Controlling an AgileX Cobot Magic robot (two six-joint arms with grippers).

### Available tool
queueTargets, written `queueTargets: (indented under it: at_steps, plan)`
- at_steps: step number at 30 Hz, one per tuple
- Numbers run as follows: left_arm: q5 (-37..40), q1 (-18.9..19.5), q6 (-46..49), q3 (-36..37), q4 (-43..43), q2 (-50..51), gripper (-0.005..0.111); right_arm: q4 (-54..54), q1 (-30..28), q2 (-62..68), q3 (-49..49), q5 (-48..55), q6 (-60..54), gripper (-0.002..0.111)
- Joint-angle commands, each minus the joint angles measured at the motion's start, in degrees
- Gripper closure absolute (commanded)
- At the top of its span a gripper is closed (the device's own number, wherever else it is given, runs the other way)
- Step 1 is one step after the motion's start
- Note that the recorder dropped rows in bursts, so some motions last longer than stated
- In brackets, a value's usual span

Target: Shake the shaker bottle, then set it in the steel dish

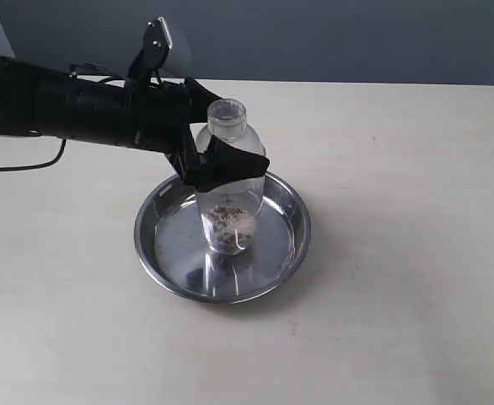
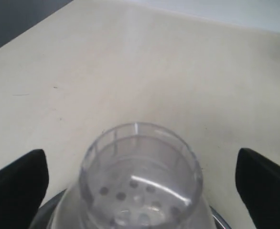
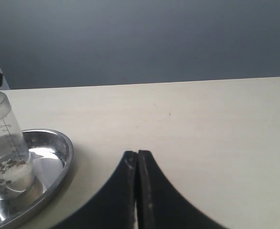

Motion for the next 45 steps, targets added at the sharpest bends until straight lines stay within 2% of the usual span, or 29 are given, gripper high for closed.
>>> queueTargets:
  at_steps: [1, 12, 16, 18, 20, 21, 22, 23, 24, 25, 26, 27, 28, 29, 30, 31, 32, 34, 36, 39, 45]
  plan:
    - [-0.98, -0.01, 1.36, -0.26, -0.42, -2.98, 0.001, 0.21, -0.24, -0.25, 0.07, -0.74, 0.0, 0.109]
    - [-1.94, -0.01, 1.36, -0.26, -1.49, -11.4, 0.002, 0.21, -0.24, -0.25, 0.07, -0.74, 0.0, 0.109]
    - [-7.1, 0.2, -1.58, -0.26, -1.38, -16.01, 0.009, 0.21, -0.24, -0.25, 0.07, -0.74, 0.0, 0.109]
    - [-8.42, 1.37, -5.55, -0.26, -0.92, -18.44, 0.02, 0.22, -0.24, -0.25, 0.07, -0.95, 0.0, 0.109]
    - [-8.42, 3.58, -11.54, -0.26, 0.42, -21.23, 0.043, 0.22, -0.24, -0.25, 0.07, -1.0, 0.0, 0.109]
    - [-8.42, 4.61, -14.55, -0.26, 1.14, -22.38, 0.057, 0.22, -0.24, -0.25, 0.07, -1.0, 0.0, 0.109]
    - [-8.42, 7.42, -22.78, -0.26, 4.16, -25.32, 0.091, 0.22, -0.24, -0.25, 0.07, -1.0, 0.0, 0.109]
    - [-8.42, 8.63, -27.16, -0.26, 5.85, -26.72, 0.105, 0.22, -0.24, -0.25, 0.07, -1.0, 0.0, 0.109]
    - [-7.44, 11.44, -35.29, -0.26, 11.4, -29.22, 0.105, 0.22, -0.24, -0.25, 0.07, -1.0, 0.0, 0.109]
    - [-7.22, 12.7, -38.71, -0.26, 14.58, -30.09, 0.105, 0.22, -0.24, -0.25, 0.07, -1.0, 0.0, 0.109]
    - [-7.34, 14.72, -47.57, -0.26, 21.85, -31.99, 0.106, 0.22, -0.24, -0.25, 0.07, -1.0, 0.0, 0.109]
    - [-7.49, 15.32, -51.86, -0.26, 24.92, -32.69, 0.106, 0.22, -0.24, -0.25, 0.07, -1.0, 0.0, 0.109]
    - [-7.36, 16.0, -64.28, -0.26, 34.11, -34.42, 0.106, 0.22, -0.24, -0.25, 0.07, -1.0, 0.0, 0.109]
    - [-7.36, 16.0, -69.85, -0.26, 38.75, -35.26, 0.106, 0.22, -0.24, -0.25, 0.07, -1.0, 0.0, 0.109]
    - [-5.87, 16.0, -82.9, -1.24, 53.26, -36.43, 0.106, 0.22, -0.24, -0.25, 0.07, -1.0, 0.0, 0.109]
    - [-2.66, 15.86, -90.92, -1.98, 64.04, -37.51, 0.106, 0.22, -0.24, -0.25, 0.07, -1.0, 0.0, 0.109]
    - [-0.8, 15.86, -96.06, -2.0, 69.39, -38.44, 0.106, 0.22, -0.24, -0.25, 0.07, -1.0, 0.0, 0.109]
    - [3.77, 15.86, -97.62, -2.0, 71.33, -41.52, 0.106, 0.22, -0.24, -0.25, 0.07, -1.0, 0.0, 0.109]
    - [4.37, 15.86, -96.21, -1.22, 67.98, -47.05, 0.106, 0.22, -0.24, -0.25, 0.07, -0.75, 0.0, 0.109]
    - [-2.8, 15.86, -94.69, 3.26, 65.09, -57.17, 0.106, 0.22, -0.24, -0.25, 0.07, -0.75, 0.0, 0.109]
    - [-16.83, 15.86, -91.92, 13.96, 64.58, -77.8, 0.106, 0.22, -0.24, -0.25, 0.07, -0.75, 0.0, 0.109]
